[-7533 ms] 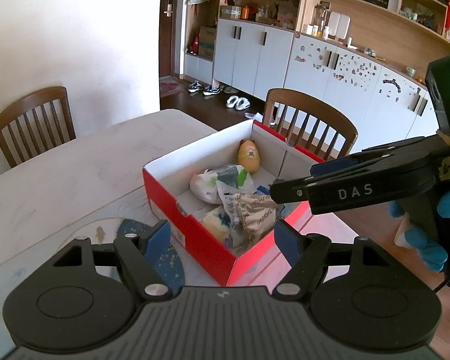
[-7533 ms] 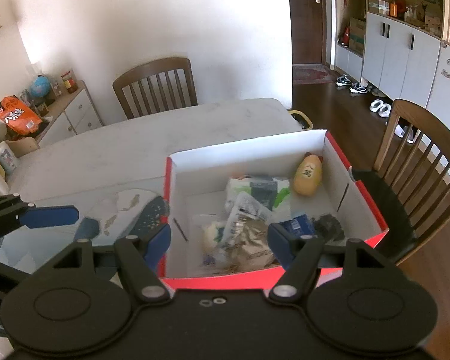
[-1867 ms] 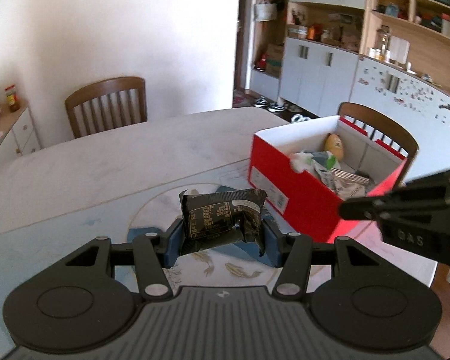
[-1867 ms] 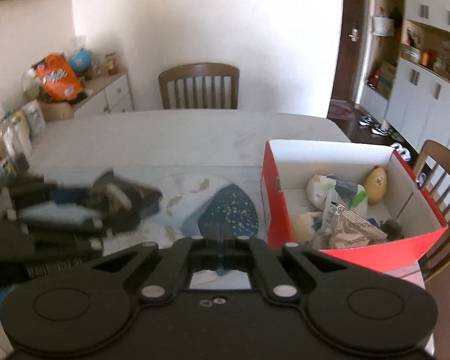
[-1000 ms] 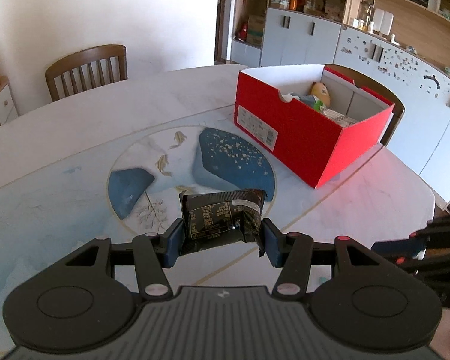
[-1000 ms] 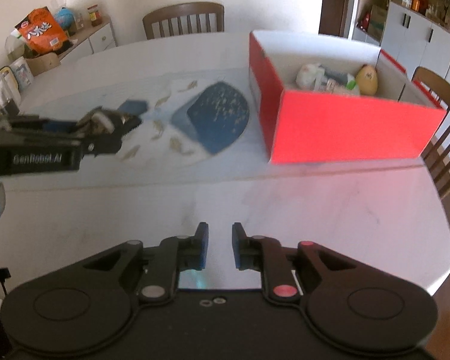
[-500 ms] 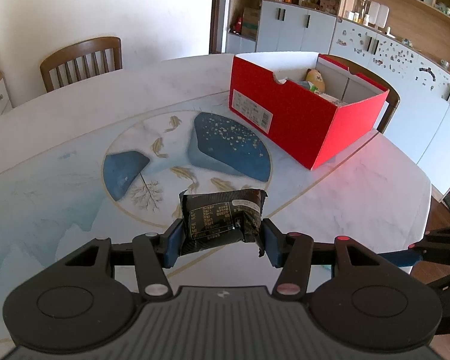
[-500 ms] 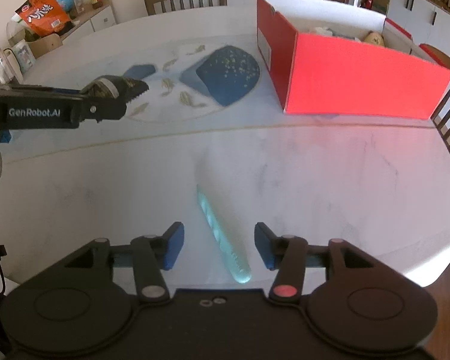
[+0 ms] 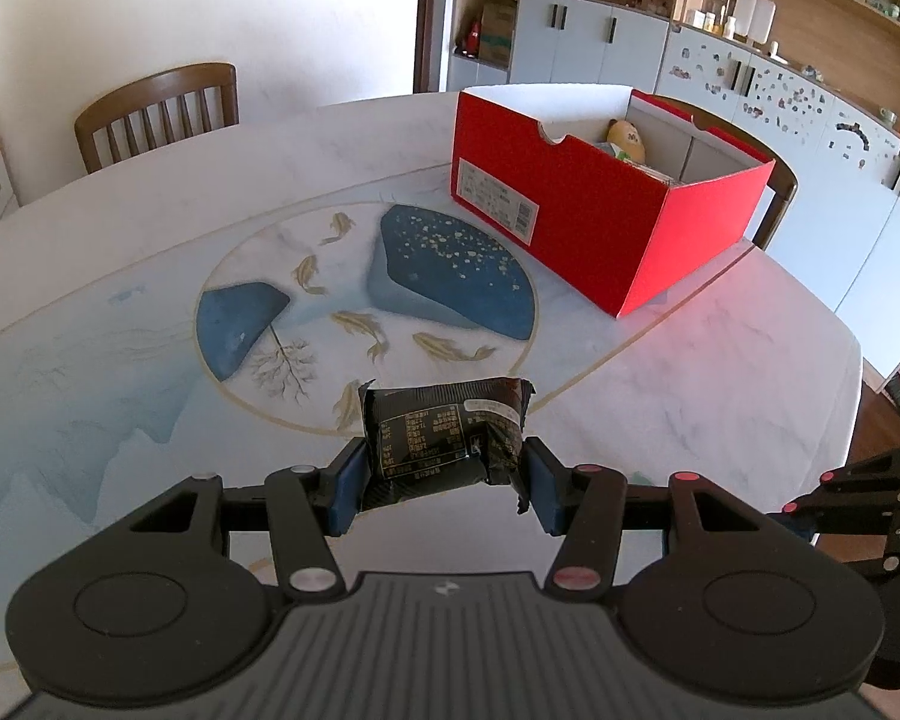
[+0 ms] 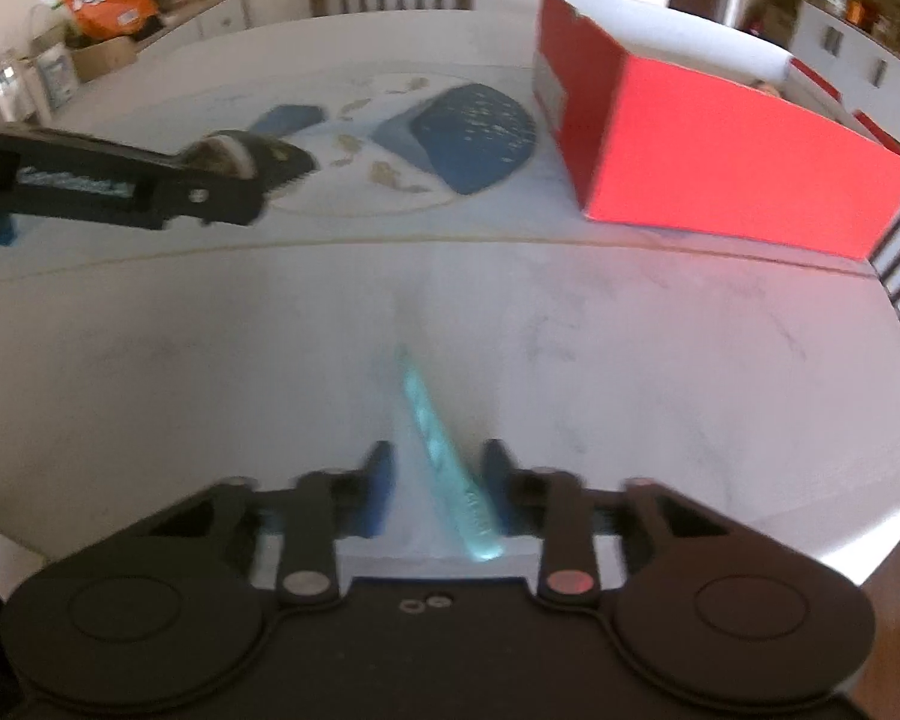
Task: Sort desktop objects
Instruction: 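Carry the black packet with left tool while right tool carries the teal stick into the red box, then open left tool to release the black packet while right tool releases the teal stick in the box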
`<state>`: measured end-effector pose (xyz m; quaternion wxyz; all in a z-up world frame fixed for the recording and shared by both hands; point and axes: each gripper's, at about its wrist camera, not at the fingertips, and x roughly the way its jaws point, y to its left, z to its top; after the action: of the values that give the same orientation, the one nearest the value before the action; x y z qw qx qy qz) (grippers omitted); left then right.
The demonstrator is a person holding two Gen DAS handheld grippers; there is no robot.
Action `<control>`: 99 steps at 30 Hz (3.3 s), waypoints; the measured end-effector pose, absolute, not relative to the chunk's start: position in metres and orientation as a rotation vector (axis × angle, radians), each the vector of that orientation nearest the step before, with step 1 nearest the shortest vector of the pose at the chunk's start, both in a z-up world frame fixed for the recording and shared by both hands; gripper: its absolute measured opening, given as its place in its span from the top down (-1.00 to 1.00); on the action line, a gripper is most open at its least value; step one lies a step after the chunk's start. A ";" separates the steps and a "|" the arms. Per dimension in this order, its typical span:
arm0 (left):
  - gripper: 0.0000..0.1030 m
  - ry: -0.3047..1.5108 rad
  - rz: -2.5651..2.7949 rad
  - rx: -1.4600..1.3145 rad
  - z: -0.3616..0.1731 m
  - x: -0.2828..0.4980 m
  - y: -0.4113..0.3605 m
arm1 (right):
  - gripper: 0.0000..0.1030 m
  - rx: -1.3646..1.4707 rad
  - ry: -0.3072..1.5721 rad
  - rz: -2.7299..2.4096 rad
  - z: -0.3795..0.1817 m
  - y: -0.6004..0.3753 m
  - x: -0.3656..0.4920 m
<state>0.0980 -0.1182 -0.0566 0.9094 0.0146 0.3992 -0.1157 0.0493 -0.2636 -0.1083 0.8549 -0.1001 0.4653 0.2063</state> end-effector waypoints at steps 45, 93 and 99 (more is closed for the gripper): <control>-0.04 0.675 -0.254 0.075 0.046 0.145 -0.215 | 0.78 -0.105 0.757 0.396 0.031 -0.369 0.137; -0.05 0.939 -0.278 0.259 -0.001 0.347 -0.325 | 0.78 -0.140 0.871 0.440 -0.007 -0.446 0.325; -0.06 0.973 -0.312 0.284 -0.010 0.358 -0.339 | 0.78 -0.130 0.935 0.439 -0.026 -0.442 0.340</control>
<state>0.3578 -0.3391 -0.0099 0.8626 0.1355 0.4641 -0.1490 0.3398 -0.4417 -0.0256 0.8676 -0.0621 0.4465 0.2097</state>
